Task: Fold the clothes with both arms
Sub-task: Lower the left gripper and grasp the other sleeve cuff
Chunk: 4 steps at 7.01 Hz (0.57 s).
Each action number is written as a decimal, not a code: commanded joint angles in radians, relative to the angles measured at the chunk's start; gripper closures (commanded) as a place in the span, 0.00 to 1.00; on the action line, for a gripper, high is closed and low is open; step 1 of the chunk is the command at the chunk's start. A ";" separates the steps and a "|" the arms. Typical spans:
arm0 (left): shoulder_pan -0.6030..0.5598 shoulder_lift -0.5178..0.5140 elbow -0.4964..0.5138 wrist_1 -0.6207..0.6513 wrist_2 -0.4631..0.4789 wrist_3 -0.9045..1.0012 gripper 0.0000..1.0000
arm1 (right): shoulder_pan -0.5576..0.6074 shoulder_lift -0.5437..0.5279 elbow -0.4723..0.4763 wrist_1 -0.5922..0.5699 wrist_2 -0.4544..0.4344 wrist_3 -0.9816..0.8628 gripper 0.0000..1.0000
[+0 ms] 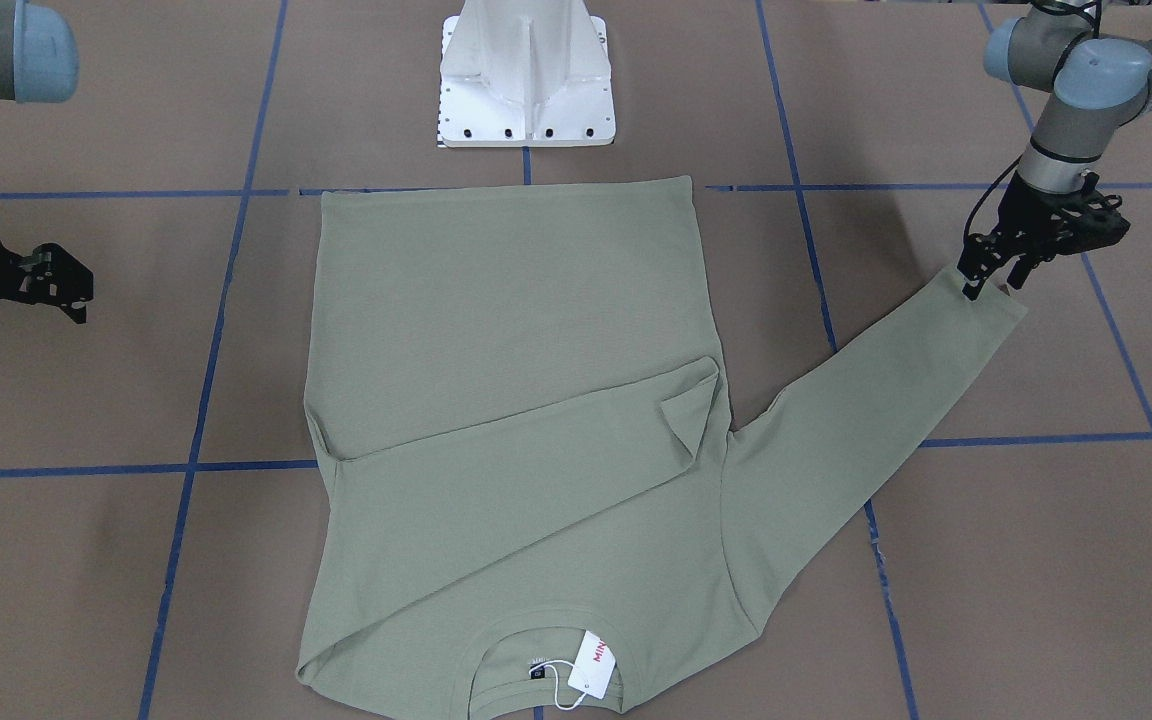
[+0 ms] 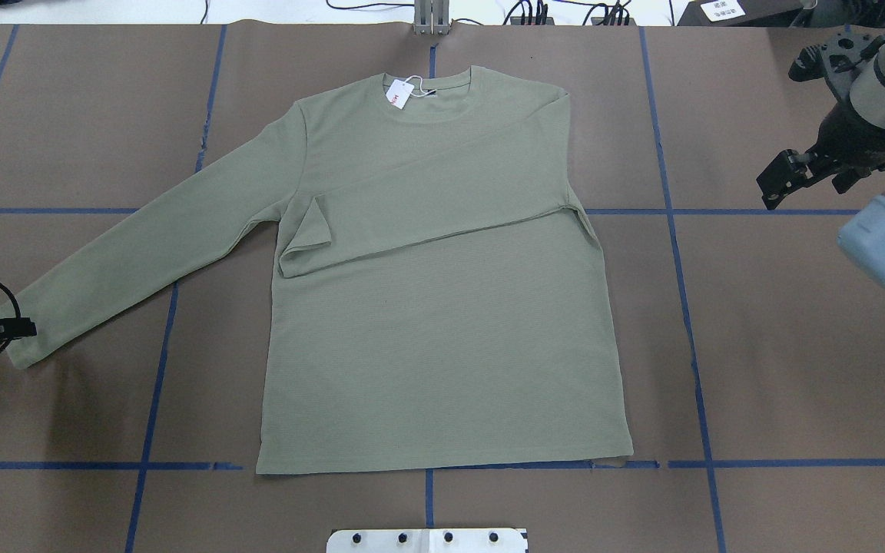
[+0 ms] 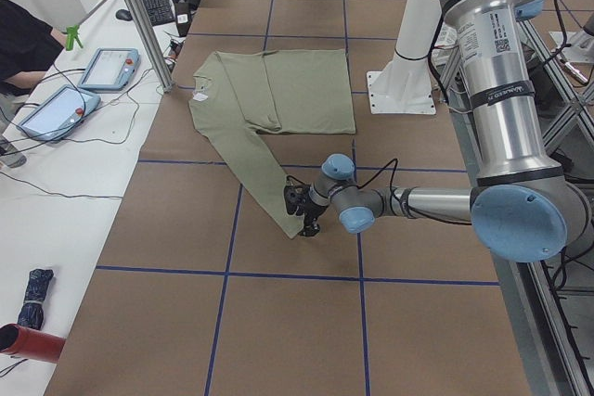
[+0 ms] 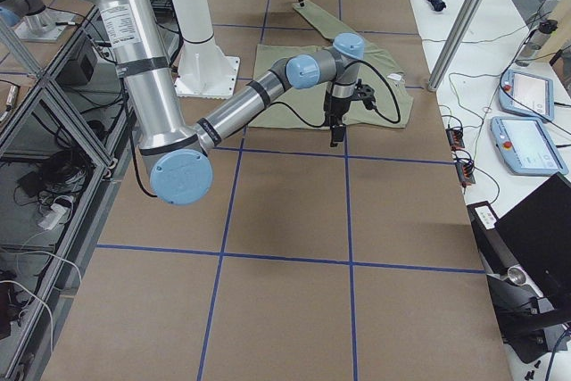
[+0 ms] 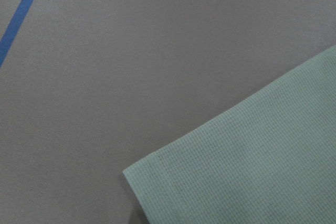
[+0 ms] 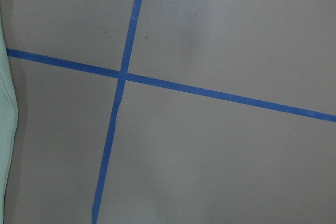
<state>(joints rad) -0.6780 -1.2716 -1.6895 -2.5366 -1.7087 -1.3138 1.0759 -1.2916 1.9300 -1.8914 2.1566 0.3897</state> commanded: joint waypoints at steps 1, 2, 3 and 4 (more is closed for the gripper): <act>0.002 -0.003 -0.001 0.001 0.000 -0.030 0.42 | 0.006 0.000 0.001 0.000 0.000 0.000 0.00; 0.002 -0.003 -0.002 0.002 -0.002 -0.042 0.61 | 0.006 0.000 0.001 0.000 0.000 0.000 0.00; 0.002 -0.003 -0.002 0.003 -0.002 -0.042 0.77 | 0.006 0.000 0.001 0.000 0.000 0.000 0.00; 0.002 -0.003 -0.002 0.003 -0.002 -0.042 0.84 | 0.006 0.000 0.001 0.000 0.000 0.000 0.00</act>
<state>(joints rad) -0.6768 -1.2746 -1.6919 -2.5346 -1.7102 -1.3536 1.0812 -1.2916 1.9312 -1.8914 2.1568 0.3896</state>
